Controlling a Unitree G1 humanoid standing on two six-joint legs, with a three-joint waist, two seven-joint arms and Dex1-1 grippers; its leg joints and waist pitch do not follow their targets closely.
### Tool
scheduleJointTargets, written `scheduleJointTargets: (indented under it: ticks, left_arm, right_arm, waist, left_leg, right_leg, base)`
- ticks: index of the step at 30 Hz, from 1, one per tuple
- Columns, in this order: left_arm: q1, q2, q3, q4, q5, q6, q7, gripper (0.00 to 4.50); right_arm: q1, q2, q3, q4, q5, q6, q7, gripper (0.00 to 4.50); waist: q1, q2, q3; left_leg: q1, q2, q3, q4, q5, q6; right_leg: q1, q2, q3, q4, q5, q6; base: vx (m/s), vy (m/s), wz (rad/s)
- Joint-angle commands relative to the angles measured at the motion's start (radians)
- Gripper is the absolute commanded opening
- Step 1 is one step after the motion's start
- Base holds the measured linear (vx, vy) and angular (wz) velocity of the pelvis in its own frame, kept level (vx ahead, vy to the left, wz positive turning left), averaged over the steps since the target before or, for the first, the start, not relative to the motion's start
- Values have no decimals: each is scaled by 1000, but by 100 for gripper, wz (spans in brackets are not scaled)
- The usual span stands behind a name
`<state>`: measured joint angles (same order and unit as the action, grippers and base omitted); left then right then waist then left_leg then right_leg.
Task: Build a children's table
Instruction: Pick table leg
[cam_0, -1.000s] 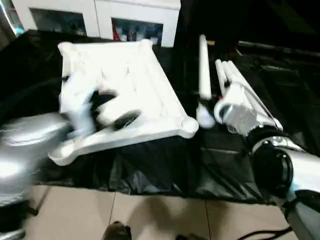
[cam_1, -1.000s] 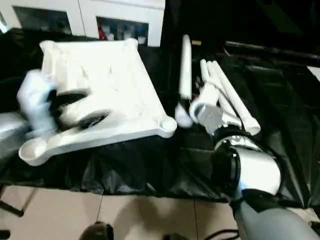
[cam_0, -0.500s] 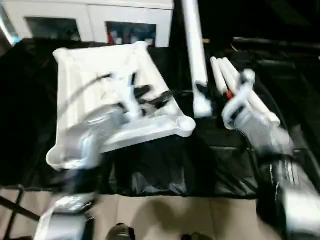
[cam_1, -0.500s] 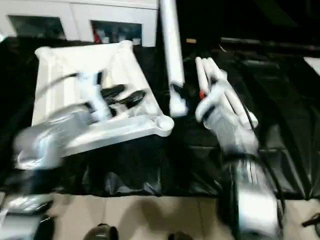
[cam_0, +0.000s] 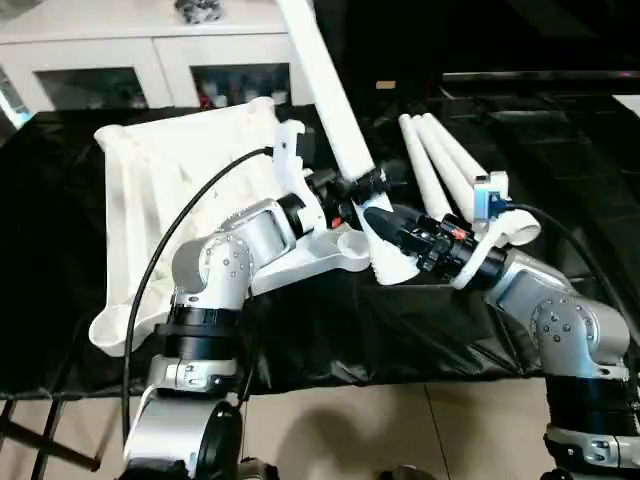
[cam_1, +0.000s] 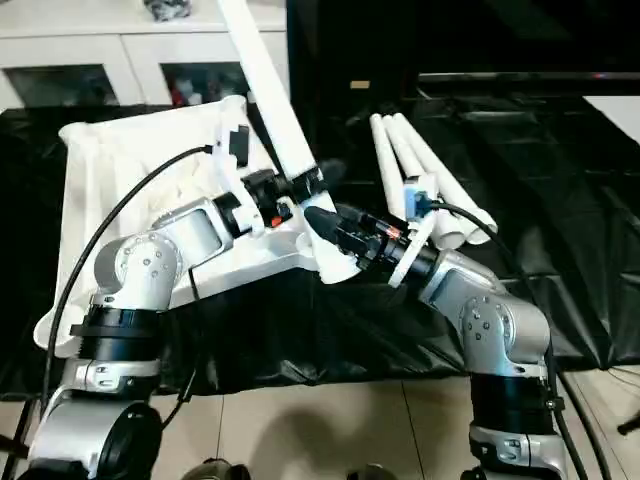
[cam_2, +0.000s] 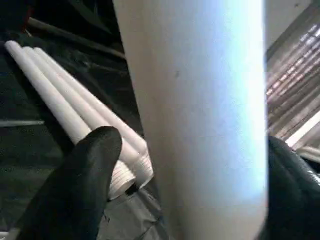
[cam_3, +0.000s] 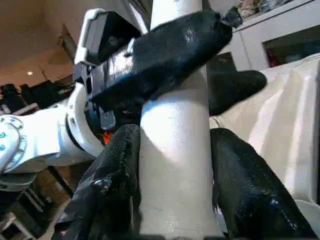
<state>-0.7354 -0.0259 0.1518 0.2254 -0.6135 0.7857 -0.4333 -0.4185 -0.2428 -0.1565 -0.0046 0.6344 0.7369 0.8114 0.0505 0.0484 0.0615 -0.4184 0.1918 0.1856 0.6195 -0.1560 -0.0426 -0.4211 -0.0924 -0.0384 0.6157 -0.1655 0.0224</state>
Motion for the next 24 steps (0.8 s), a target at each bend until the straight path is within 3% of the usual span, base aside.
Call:
scheduleJointTargets:
  ticks: [1, 4, 5, 7, 9, 13, 24]
  left_arm:
    - [-34, 0, 30, 23, 7, -6, 48, 379]
    - [-53, -2, 38, 36, 24, -8, 89, 354]
    - [-62, -4, 43, 45, 35, -7, 117, 334]
    - [-71, -10, 50, 54, 43, -16, 141, 328]
    - [-78, -15, 54, 59, 54, -19, 175, 297]
    - [-88, -31, 68, 70, 67, -37, 250, 277]
    - [-111, -43, 95, 108, 76, -83, 310, 202]
  right_arm:
    - [3, -9, 12, -47, 10, 1, -20, 186]
    - [-7, -10, 21, -42, -12, -14, -38, 186]
    - [-9, -11, 33, -49, -34, -19, -38, 186]
    - [-13, -7, 51, -58, -66, -25, -58, 186]
    - [-24, -1, 71, -52, -104, -41, -93, 186]
    - [-56, 23, 106, -19, -169, -81, -181, 186]
    - [-84, 58, 164, -48, -231, -102, -250, 186]
  waist:
    - [1, 0, -78]
    - [-1, -2, -80]
    - [-1, -15, -81]
    - [3, -9, -83]
    - [5, -11, -84]
    - [6, -9, -88]
    - [4, -7, -84]
  left_leg:
    - [42, 15, -15, -78, -331, -9]
    - [38, 14, -17, -79, -323, -8]
    - [34, 14, -15, -79, -304, -3]
    - [32, 15, -16, -78, -270, 3]
    - [31, 15, -15, -75, -253, 10]
    - [27, 14, -14, -73, -212, 13]
    - [30, 16, -14, -78, -243, 8]
  right_leg:
    - [38, -23, 10, -100, -384, -156]
    - [45, -25, 9, -98, -358, -159]
    - [48, -25, 10, -98, -340, -159]
    - [50, -28, 11, -93, -319, -165]
    - [50, -30, 12, -92, -312, -168]
    - [50, -30, 12, -87, -268, -174]
    - [50, -28, 14, -90, -276, -169]
  base:
    - [0, 0, 0]
    - [0, 0, 0]
    - [0, 0, 0]
    - [0, 0, 0]
    - [0, 0, 0]
    - [0, 0, 0]
    - [0, 0, 0]
